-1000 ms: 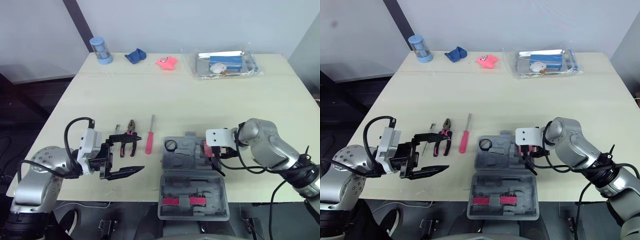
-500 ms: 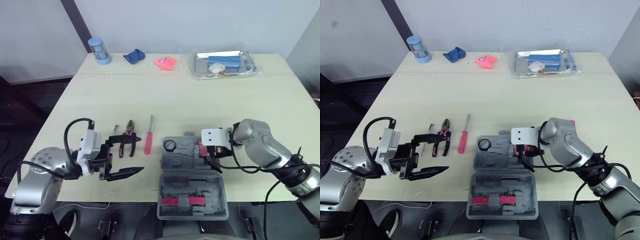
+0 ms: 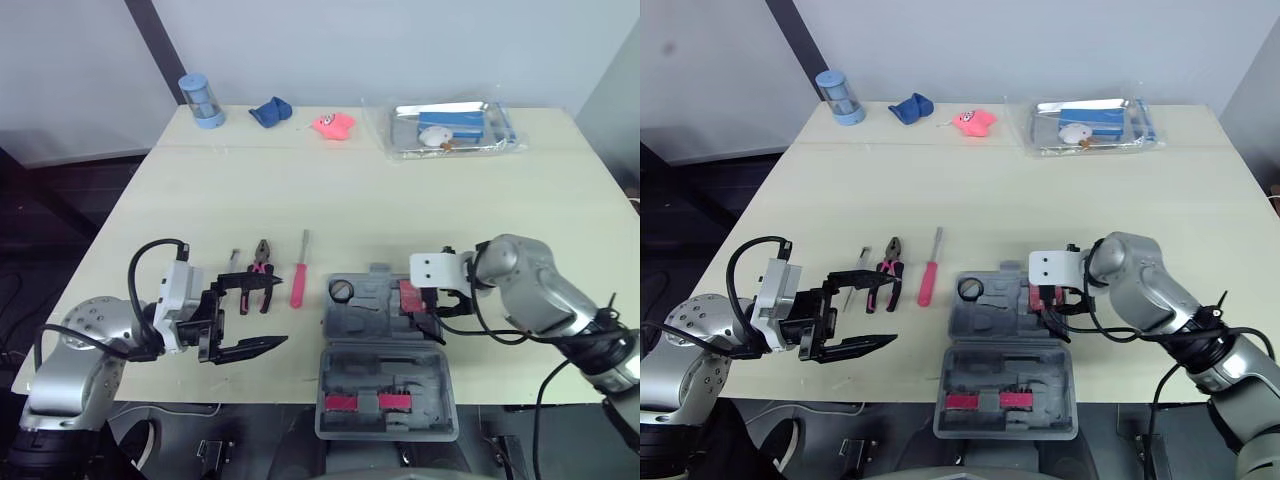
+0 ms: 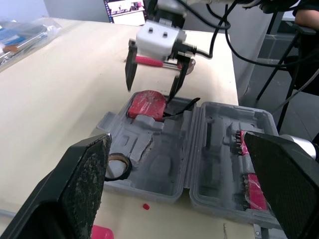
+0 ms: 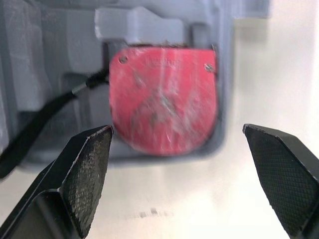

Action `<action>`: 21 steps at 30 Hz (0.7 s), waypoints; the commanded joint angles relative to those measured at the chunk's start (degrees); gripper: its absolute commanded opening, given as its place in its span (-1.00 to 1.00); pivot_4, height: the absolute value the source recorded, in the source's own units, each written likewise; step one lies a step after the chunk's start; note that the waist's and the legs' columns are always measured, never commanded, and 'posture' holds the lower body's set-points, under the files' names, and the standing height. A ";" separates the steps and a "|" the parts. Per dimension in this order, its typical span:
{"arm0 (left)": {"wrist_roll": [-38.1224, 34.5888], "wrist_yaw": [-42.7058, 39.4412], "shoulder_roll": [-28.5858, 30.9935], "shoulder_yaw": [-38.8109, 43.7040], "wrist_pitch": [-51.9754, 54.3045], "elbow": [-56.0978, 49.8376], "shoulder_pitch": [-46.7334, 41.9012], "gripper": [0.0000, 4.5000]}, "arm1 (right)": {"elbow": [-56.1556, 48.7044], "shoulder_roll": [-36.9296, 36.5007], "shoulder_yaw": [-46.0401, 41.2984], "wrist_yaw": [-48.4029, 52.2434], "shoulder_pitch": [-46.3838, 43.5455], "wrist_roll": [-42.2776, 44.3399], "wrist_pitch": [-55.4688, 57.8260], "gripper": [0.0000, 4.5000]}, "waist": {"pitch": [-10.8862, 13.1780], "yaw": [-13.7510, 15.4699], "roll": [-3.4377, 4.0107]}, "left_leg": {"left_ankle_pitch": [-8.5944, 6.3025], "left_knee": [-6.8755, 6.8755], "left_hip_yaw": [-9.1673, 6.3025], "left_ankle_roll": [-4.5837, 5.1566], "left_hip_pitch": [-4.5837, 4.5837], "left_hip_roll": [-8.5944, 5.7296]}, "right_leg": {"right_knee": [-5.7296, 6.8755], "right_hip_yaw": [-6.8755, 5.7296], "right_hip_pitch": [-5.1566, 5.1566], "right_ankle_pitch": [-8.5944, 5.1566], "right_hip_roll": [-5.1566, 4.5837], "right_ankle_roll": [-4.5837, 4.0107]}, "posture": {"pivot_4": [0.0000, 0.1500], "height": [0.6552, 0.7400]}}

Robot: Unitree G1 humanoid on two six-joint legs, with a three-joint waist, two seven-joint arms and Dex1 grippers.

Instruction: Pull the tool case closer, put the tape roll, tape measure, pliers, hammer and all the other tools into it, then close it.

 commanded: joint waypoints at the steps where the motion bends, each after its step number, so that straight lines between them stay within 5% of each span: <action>1: -0.49 -0.24 0.04 1.05 -0.83 -0.43 -0.31 1.00 | -3.30 -1.35 -7.04 -0.29 2.51 4.45 0.48 0.95 | 0.00 -0.03 0.00 | 0.00 0.00 0.00 0.00 0.00 -0.01 | -0.01 0.00 0.00 0.00 0.00 0.00 | 1.00 1.00; 6: -0.49 -0.44 0.08 0.77 -0.72 -0.13 -1.08 1.00 | -1.79 1.74 -18.04 -2.96 9.30 14.80 -5.26 0.85 | 0.00 -0.17 -0.01 | 0.00 0.01 0.00 0.00 0.01 0.00 | 0.03 0.00 0.00 0.00 0.00 0.00 | 1.00 1.00; 8: -0.41 -0.68 0.08 0.60 -0.72 0.17 -1.45 1.00 | -1.31 3.33 -21.14 -4.56 11.71 17.49 -6.35 0.61 | -0.01 -0.17 -0.02 | 0.00 0.00 -0.01 0.00 0.00 0.00 | 0.03 0.00 0.01 0.00 0.01 0.00 | 1.00 1.00; 10: -0.31 -0.77 0.02 0.29 -0.60 0.36 -1.98 1.00 | -0.26 5.41 -23.87 -5.65 14.11 20.80 -9.92 0.02 | -0.01 -0.18 -0.02 | 0.00 0.02 0.02 0.00 0.00 -0.01 | 0.05 0.03 0.00 0.00 0.00 0.00 | 1.00 1.00; 21: -0.13 -1.26 0.01 0.26 -0.70 0.75 -2.41 1.00 | 11.26 13.99 -29.89 -8.08 23.17 30.53 -30.23 0.02 | -0.02 -0.21 -0.04 | 0.00 0.03 0.02 0.00 0.03 0.00 | 0.08 0.03 0.01 0.00 0.02 0.00 | 1.00 1.00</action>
